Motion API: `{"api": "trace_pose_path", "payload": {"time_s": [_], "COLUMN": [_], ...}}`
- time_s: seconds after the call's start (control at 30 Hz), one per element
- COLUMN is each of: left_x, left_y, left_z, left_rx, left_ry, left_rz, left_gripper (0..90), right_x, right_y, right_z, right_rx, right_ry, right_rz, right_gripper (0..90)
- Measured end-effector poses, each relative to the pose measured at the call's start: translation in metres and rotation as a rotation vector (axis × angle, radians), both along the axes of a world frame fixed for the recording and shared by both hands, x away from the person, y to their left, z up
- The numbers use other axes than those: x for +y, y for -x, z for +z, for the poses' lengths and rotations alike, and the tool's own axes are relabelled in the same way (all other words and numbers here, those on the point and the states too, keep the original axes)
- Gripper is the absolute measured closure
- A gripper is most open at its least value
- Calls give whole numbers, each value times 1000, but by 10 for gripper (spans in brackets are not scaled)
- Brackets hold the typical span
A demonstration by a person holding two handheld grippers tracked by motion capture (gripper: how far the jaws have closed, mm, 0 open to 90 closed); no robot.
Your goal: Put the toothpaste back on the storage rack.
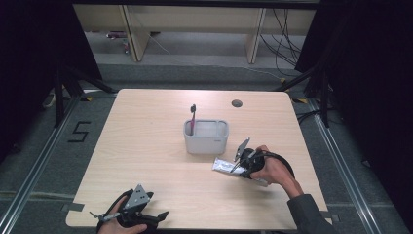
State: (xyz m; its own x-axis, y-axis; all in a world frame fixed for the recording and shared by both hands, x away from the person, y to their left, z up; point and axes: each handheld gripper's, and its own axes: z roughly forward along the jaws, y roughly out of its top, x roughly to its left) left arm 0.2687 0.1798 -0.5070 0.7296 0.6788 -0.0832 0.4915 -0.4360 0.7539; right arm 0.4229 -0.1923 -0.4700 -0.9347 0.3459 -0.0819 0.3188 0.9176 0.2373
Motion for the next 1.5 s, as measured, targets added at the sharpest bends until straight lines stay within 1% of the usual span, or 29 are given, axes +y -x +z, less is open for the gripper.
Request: {"api": "trace_pose_path", "payload": {"time_s": [0.07,0.13,0.2,0.27,0.3,0.33,0.37,0.4,0.43,0.6,0.67,0.73,0.77,0.8,0.87,0.9,0.97,1.0,1.07,1.1,1.13,1.27,1.3,1.33,1.37,1.4,1.43,1.47,1.5], "left_x": [0,0,-1,-1,-1,-1,-1,-1,-1,-1,-1,-1,-1,-1,-1,-2,-2,-1,-1,-1,-2,-2,-2,-2,-2,-1,-1,-1,-1], "left_y": [0,0,0,0,1,1,1,1,1,0,0,0,0,0,0,1,0,0,0,0,0,0,0,0,0,0,0,0,0], "left_z": [0,0,0,-1,-1,-1,-1,-1,-1,-1,-1,-1,-1,-1,-1,-1,-1,-1,-1,-1,-1,-2,-2,-2,-2,-2,-2,-2,-2], "left_rx": [0,0,0,2,3,2,2,2,2,5,6,6,4,5,3,8,7,8,6,4,8,9,9,8,8,8,8,8,8], "left_ry": [0,-1,9,10,10,9,10,9,7,8,-6,-7,-10,-8,-16,6,6,-5,-7,-17,-3,-13,-10,-10,-10,-10,-10,-9,-9], "left_rz": [0,-1,6,7,7,6,6,5,4,-3,-3,-9,-6,-5,-7,2,1,-6,-6,-10,-7,-5,-5,-4,-4,-6,-6,-6,-6], "left_gripper": [162,162,162,162,162,162,162,162,162,162,162,162,162,162,162,162,162,162,162,162,162,162,162,162,162,162,162,162,162], "right_x": [0,2,3,3,4,5,6,6,6,6,7,7,8,7,8,8,9,9,8,8,10,11,11,12,12,14,14,16,16], "right_y": [-1,-1,-2,-2,-2,0,-1,-3,-3,-4,-4,-4,-2,-6,-7,-8,-8,-9,-13,-13,-8,-8,-10,-11,-11,-12,-12,-10,-11], "right_z": [0,0,0,0,-1,0,0,-1,-1,-2,-3,-3,-3,-4,-4,-4,-4,-4,-5,-5,-4,-3,-3,-4,-4,-3,-3,-2,-2], "right_rx": [3,10,14,14,-1,23,20,5,17,18,19,24,21,17,20,29,26,25,15,15,27,36,34,38,38,30,30,44,37], "right_ry": [1,10,19,22,44,44,55,73,76,81,84,84,92,79,76,82,88,90,88,88,100,102,102,121,121,140,140,139,145], "right_rz": [6,-6,9,5,-1,-20,-12,6,-7,-9,-8,-10,-38,11,9,17,14,19,55,55,-6,-7,29,23,23,32,32,14,30], "right_gripper": [688,687,686,685,685,685,684,684,684,680,679,679,678,677,678,676,677,677,680,680,685,691,694,698,698,702,702,704,706]}}
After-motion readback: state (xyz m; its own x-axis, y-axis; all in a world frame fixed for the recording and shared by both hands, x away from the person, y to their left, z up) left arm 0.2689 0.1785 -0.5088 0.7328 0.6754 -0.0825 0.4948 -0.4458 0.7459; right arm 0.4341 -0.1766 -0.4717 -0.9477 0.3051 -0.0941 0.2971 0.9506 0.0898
